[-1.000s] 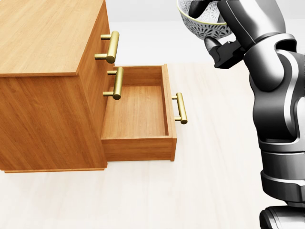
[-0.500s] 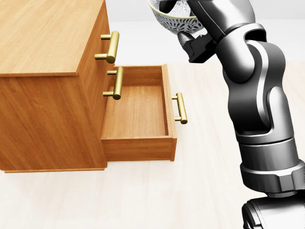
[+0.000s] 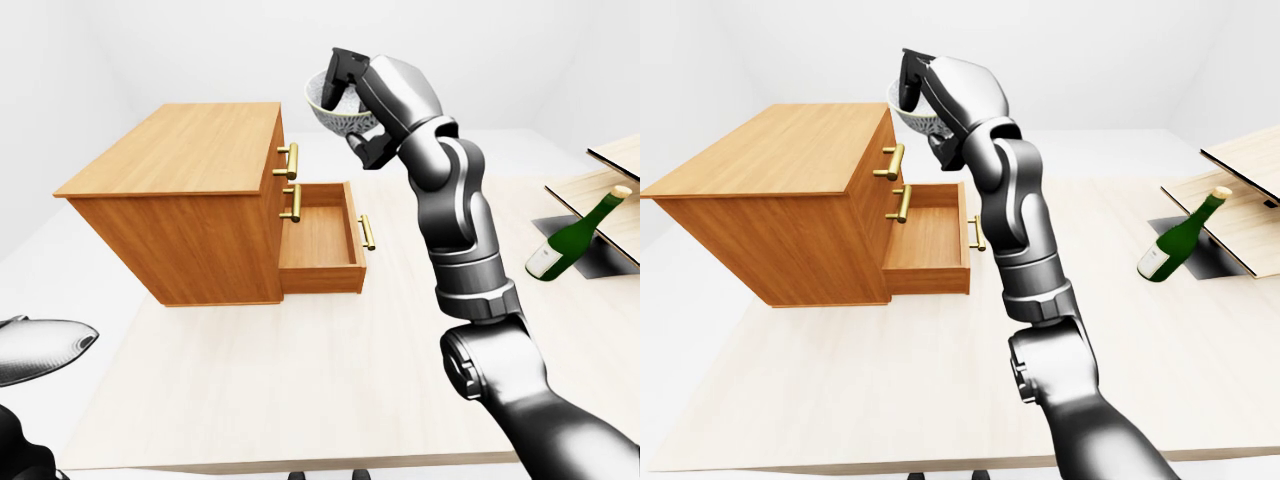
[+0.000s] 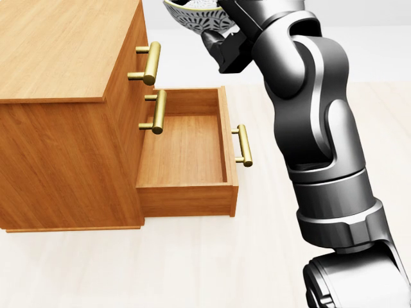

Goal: Put the bowl on top of the cabinet.

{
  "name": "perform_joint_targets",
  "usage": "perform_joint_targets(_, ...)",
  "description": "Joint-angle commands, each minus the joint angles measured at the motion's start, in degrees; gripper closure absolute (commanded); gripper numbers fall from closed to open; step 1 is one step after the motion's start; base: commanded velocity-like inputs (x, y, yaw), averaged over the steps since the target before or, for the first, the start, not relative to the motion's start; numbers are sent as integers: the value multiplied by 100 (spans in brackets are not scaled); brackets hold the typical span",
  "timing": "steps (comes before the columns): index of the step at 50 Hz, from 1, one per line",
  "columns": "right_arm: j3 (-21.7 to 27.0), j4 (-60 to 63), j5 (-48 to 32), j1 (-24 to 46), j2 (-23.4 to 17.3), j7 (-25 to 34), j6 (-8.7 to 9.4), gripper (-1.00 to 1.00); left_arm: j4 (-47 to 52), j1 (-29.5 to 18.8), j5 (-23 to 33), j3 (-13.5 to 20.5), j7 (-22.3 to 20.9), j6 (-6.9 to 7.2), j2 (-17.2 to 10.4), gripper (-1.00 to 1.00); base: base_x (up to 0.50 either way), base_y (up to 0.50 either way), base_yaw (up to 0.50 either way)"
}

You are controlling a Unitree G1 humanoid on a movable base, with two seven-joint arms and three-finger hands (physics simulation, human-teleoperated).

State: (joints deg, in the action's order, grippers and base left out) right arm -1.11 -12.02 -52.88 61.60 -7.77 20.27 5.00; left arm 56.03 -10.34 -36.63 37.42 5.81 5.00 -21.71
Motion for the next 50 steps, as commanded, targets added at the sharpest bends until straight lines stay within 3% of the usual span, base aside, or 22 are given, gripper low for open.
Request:
perform_joint_targets(1,-53,-91,49,293,199,-70,0,100,-11,-7,-24,-15,25,0,-14,-100,0,0,0)
perform_joint_targets(50,-383,-753,-167,837,1127,-282,0,100,7,-8,-169,40,99,0,-65,-100,0,0,0)
